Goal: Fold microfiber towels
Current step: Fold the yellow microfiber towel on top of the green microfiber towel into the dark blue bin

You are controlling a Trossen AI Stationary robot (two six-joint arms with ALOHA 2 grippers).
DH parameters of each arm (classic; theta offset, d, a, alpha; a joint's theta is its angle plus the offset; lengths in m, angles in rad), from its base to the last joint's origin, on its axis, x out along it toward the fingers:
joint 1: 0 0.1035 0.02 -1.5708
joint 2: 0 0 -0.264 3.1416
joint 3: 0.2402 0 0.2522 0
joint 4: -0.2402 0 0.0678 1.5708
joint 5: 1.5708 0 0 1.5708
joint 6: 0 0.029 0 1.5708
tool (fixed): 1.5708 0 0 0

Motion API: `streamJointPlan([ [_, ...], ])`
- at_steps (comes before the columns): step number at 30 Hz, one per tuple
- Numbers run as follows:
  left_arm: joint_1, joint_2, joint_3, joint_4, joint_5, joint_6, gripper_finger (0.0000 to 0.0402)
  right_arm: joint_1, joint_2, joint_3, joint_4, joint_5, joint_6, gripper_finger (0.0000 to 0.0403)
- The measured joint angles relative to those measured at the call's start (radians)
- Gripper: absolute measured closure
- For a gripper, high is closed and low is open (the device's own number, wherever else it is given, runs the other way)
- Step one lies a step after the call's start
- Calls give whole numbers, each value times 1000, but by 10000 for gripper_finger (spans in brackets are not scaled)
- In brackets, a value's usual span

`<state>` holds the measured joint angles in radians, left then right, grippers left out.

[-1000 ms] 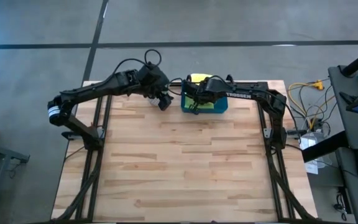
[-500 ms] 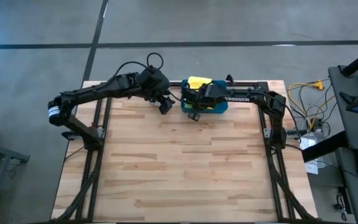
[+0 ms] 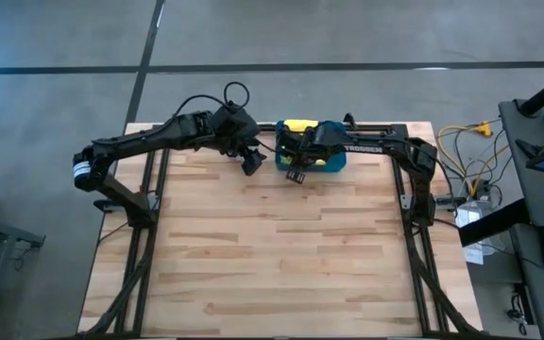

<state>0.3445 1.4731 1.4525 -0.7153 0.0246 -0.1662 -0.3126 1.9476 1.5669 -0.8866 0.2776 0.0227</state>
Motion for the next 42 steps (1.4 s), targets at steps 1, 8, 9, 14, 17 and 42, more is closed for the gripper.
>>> streamJointPlan([
  [1, 0, 0, 0, 0, 0, -9, 162, 0, -17, 0, 2, -3, 2, 284],
  [8, -1, 28, -5, 10, 0, -10, 162, -44, -172, -27, 7, -115, 3, 238],
  [9, -1, 43, -6, 17, 2, -8, 162, -59, -201, -45, 14, -147, 2, 237],
  [14, -1, 154, -15, 154, 99, 20, 197, -172, -363, -270, 244, -390, 52, 270],
  [17, 0, 225, -16, 216, 102, 19, 243, -242, -444, -423, 390, -472, 132, 315],
  [42, 85, 381, 26, 350, 98, -38, 385, -316, -363, -514, 460, -578, 122, 394],
])
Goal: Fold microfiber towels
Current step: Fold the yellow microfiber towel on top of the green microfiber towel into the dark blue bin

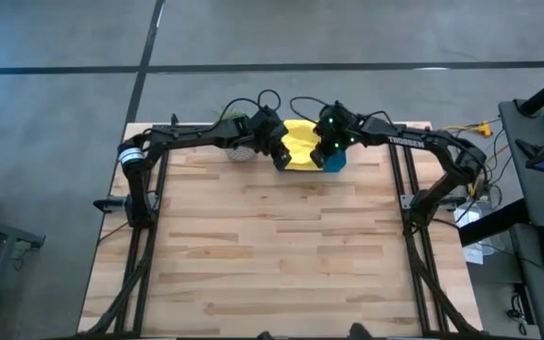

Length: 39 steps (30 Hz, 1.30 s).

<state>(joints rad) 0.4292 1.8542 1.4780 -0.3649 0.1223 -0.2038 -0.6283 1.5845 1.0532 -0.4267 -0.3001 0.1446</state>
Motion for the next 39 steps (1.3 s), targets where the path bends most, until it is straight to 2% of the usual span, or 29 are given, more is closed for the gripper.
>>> streamJointPlan([
  [2, 4, 0, 4, 3, 0, -1, 385, -19, 2, 19, 17, 66, -10, 394],
  [4, 5, -1, 4, 11, 0, -1, 385, -50, 16, 44, 69, 85, -11, 394],
  [8, 5, -2, 4, 15, 0, -1, 385, -106, 110, 140, 74, 48, -7, 394],
  [13, 5, -2, 4, 14, 0, -3, 384, -111, 294, 302, -78, 14, -39, 394],
  [18, 5, -3, 4, 14, 1, -3, 384, -115, 411, 433, -159, 202, -47, 394],
  [21, 8, -3, -2, 15, 0, -1, 384, -129, 407, 481, -163, 202, -59, 394],
  [26, 28, 13, -7, 26, -5, -1, 384, -129, 330, 473, -199, 183, -86, 394],
  [29, 43, 34, -5, 54, -6, -1, 384, -123, 297, 443, -246, 128, -94, 394],
  [39, 61, 91, -1, 84, 3, -37, 384, -39, 270, 237, -262, 85, -66, 394],
])
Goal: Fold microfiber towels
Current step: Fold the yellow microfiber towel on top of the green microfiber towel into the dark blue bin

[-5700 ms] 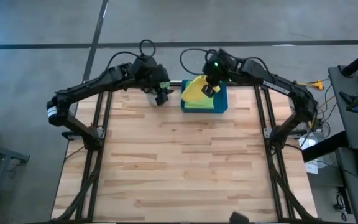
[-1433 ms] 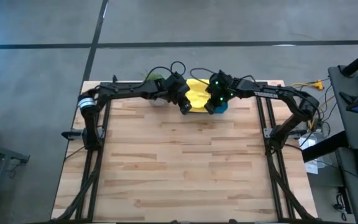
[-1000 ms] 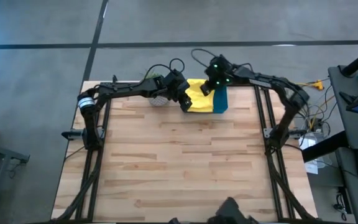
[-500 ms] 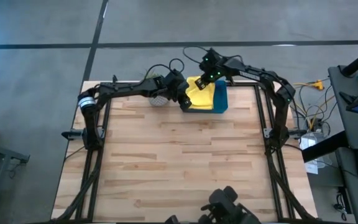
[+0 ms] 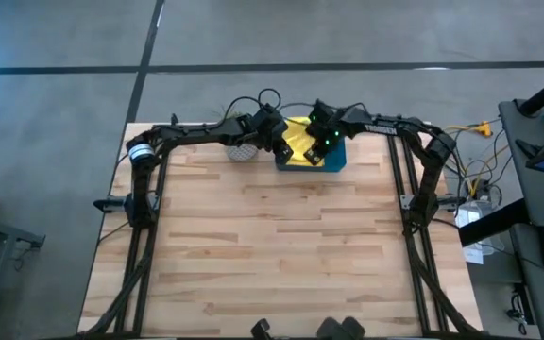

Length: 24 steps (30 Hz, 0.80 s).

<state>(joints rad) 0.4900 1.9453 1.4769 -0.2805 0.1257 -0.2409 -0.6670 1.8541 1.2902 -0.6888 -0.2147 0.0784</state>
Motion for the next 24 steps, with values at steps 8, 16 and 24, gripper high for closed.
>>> streamJointPlan([
  [8, 1, 1, 13, -11, 4, -11, 384, 42, -47, -71, 50, 8, 38, 394],
  [16, 1, 6, 2, 23, 4, -15, 384, 38, -85, -73, 132, 58, 44, 394],
  [24, -11, 66, 11, 36, 57, -10, 385, 2, -81, -72, 344, 57, 78, 394],
])
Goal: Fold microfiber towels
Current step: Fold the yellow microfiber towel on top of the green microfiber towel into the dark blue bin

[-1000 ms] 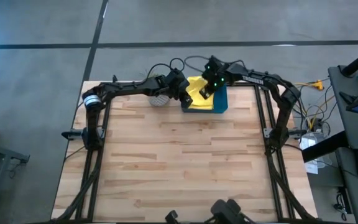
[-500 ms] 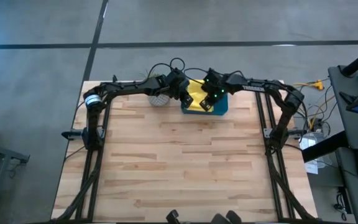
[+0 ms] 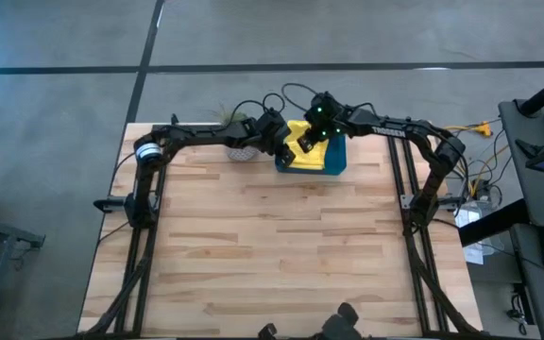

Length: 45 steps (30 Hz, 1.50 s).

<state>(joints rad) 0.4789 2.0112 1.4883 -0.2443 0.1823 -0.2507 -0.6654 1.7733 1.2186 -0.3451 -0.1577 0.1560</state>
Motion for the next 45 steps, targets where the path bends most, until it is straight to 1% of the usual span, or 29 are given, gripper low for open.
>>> streamJointPlan([
  [4, -20, 2, -7, -14, 7, -6, 385, -41, 5, 0, 49, -43, 28, 394],
  [7, -28, 2, -8, -28, 10, -7, 385, -65, 23, 0, 23, -56, 28, 394],
  [11, -35, 2, -8, -77, 15, -6, 385, -69, 51, 0, 21, -59, 28, 394],
  [13, -38, 2, -11, -101, 15, -6, 385, -68, 69, 6, 29, -38, 32, 394],
  [16, -40, 2, -18, -112, 16, -6, 385, -76, 81, 33, 31, 37, 69, 394],
  [21, -40, 2, -10, -113, 15, -6, 385, -86, 66, 93, 34, 41, 82, 394],
  [24, -40, 2, 0, -110, 14, -7, 385, -76, 71, 119, 29, -32, 81, 394],
  [26, -40, 2, 3, -107, 13, -9, 385, -65, 89, 138, 35, -52, 81, 394],
  [33, -42, 2, 3, -111, 10, -9, 385, -32, 183, 225, 32, -60, 100, 394],
  [39, -43, 2, -1, -111, 10, -21, 385, -30, 283, 333, -46, -56, 100, 394],
  [42, -43, 2, -2, -110, 9, -32, 385, -35, 307, 381, -46, -45, 98, 394],
  [45, -43, 2, -3, -107, 9, -32, 385, -46, 300, 406, -45, -46, 105, 394],
])
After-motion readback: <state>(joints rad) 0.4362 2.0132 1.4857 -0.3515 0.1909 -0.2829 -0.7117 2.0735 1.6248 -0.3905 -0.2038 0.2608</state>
